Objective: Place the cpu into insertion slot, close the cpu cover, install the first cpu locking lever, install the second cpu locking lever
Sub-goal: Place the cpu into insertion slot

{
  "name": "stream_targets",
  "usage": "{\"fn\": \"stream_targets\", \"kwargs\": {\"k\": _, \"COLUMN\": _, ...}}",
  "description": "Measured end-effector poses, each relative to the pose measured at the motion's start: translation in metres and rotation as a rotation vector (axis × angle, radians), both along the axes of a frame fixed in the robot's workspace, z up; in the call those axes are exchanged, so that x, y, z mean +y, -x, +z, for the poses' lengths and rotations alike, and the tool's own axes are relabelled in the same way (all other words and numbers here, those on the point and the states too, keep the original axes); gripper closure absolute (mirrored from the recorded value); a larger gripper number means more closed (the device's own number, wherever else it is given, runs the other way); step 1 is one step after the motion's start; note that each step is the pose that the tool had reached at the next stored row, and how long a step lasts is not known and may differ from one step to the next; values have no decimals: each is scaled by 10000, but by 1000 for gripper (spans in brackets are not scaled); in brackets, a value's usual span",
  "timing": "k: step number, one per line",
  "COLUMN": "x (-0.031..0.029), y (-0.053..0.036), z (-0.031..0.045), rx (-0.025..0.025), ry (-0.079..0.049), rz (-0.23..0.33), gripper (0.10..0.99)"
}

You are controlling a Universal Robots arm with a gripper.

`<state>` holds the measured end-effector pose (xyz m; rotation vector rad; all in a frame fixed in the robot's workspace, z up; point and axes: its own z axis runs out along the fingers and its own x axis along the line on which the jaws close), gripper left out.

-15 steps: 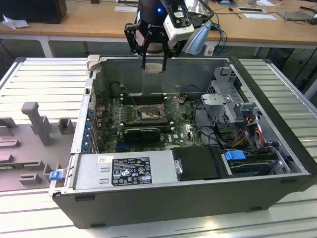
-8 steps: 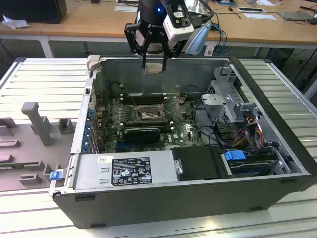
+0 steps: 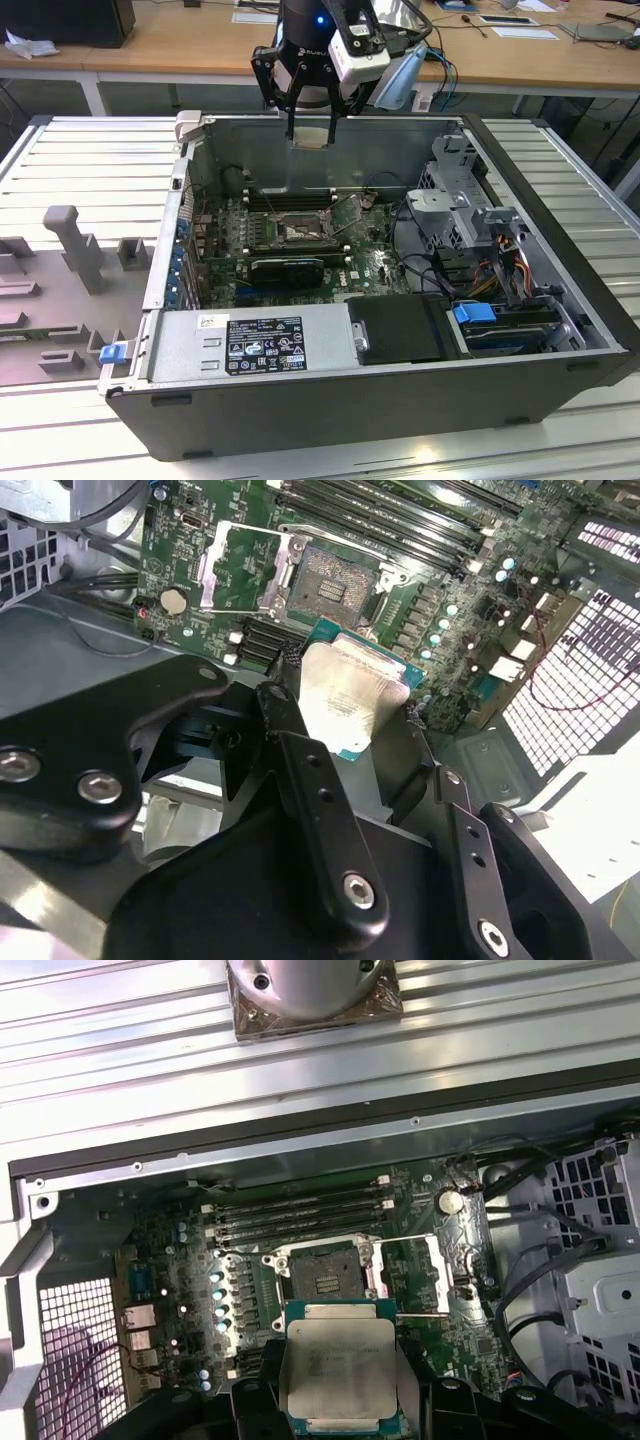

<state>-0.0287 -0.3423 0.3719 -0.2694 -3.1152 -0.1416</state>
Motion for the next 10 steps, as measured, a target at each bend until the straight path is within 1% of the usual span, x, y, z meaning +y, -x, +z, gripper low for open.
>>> {"fn": "stream_targets", "kwargs": {"k": 6, "x": 0, "y": 11, "z": 0, "rx": 0, "ry": 0, "rz": -185, "gripper": 561}}
{"fn": "stream_targets", "kwargs": {"k": 8, "x": 0, "y": 11, "z": 0, "rx": 0, "ry": 0, "rz": -372, "gripper": 561}}
{"fn": "stream_targets", "kwargs": {"k": 9, "x": 0, "y": 11, "z": -1, "rx": 0, "ry": 0, "rz": -659, "gripper": 561}}
{"fn": "stream_targets", "kwargs": {"k": 10, "x": 0, "y": 11, "z": -1, "rx": 1, "ry": 0, "rz": -832, "gripper": 561}}
